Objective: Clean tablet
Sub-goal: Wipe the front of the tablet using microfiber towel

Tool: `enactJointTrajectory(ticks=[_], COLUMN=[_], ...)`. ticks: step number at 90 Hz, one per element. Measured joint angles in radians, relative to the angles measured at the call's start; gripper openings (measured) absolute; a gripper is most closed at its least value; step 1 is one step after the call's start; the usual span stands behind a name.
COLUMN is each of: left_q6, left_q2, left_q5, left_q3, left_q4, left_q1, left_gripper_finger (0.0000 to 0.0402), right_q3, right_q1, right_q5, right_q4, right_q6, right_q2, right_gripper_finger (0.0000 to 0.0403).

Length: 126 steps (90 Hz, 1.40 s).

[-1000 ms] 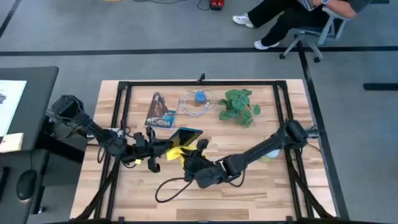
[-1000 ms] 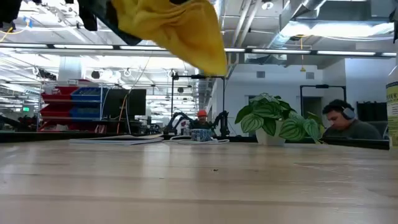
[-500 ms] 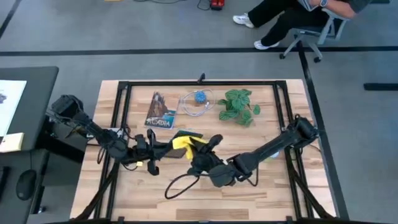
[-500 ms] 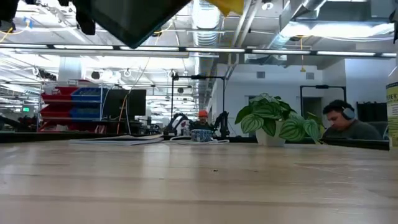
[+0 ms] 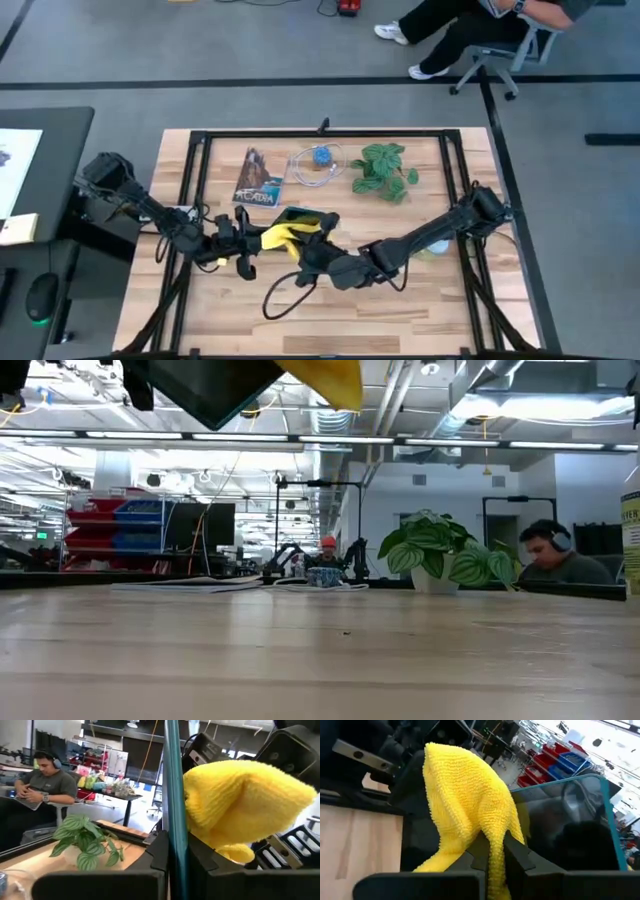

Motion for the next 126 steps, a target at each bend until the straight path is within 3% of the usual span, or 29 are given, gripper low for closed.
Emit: enactJointTrajectory(ticks=[7, 23, 30, 51, 85, 94, 110, 118, 126], left_q6=[0.000, 0.036, 0.045, 0.045, 0.022, 0.020, -0.001, 0.005, 0.038], left_q2=[0.000, -0.009, -0.010, -0.014, -0.014, -0.014, -0.014, -0.014, -0.014], left_q5=[-0.009, -0.059, -0.064, -0.072, -0.072, -0.072, -0.081, -0.082, -0.087], left_q3=[0.000, 0.000, 0.000, 0.000, 0.000, 0.000, 0.000, 0.000, 0.000], left_q4=[-0.001, 0.004, 0.005, 0.004, 0.004, 0.002, 0.013, 0.046, 0.100], left_q1=[0.000, -0.027, -0.032, -0.033, -0.015, -0.015, -0.023, -0.023, -0.013], left_gripper_finger=[0.0010, 0.0010, 0.0010, 0.0010, 0.0010, 0.0010, 0.0010, 0.0010, 0.0010], right_q3=[0.000, 0.000, 0.000, 0.000, 0.000, 0.000, 0.000, 0.000, 0.000], right_q1=[0.008, 0.056, 0.074, 0.066, 0.020, 0.017, 0.050, 0.055, 0.045], right_q5=[0.060, 0.382, 0.443, 0.421, 0.120, 0.142, 0.414, 0.397, 0.289], right_q4=[-0.001, -0.015, -0.014, -0.012, -0.070, -0.104, -0.132, -0.140, -0.148], right_q6=[-0.013, -0.055, -0.061, -0.044, 0.067, 0.086, 0.029, 0.038, 0.096], right_q2=[0.001, 0.001, 0.001, 0.001, 0.000, 0.000, -0.002, -0.004, 0.006], right_gripper_finger=[0.0010, 0.0010, 0.0010, 0.0010, 0.0010, 0.0010, 0.0010, 0.0009, 0.0009])
